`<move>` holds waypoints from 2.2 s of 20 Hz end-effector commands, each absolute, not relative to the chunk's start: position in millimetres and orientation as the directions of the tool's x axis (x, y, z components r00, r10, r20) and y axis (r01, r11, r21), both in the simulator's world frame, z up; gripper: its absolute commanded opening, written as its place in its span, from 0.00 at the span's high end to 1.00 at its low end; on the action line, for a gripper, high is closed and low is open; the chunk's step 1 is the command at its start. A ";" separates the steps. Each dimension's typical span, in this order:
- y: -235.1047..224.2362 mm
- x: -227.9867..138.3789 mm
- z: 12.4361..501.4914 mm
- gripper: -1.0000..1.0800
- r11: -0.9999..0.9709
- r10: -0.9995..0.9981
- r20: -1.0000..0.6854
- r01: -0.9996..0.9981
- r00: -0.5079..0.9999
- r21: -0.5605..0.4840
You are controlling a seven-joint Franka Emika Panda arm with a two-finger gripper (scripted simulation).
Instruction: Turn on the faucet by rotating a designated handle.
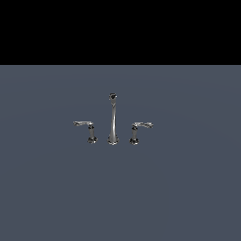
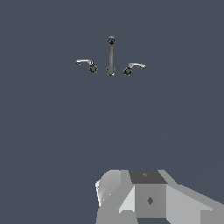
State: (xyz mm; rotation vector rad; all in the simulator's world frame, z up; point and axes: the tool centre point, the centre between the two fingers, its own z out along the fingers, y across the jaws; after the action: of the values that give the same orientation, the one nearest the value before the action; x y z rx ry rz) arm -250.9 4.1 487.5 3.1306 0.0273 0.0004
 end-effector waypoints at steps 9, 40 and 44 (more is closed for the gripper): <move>11.0 -249.1 479.3 1.00 -1.000 -0.016 0.000 -0.016 1.000 0.011; 117.5 -182.8 337.5 1.00 -0.831 -0.556 -0.002 -0.556 0.831 0.004; 129.4 -168.3 317.4 1.00 -0.784 -0.621 -0.003 -0.621 0.784 0.002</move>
State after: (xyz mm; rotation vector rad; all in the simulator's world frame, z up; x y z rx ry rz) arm -173.8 124.8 325.1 2.9804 -0.9851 -0.0047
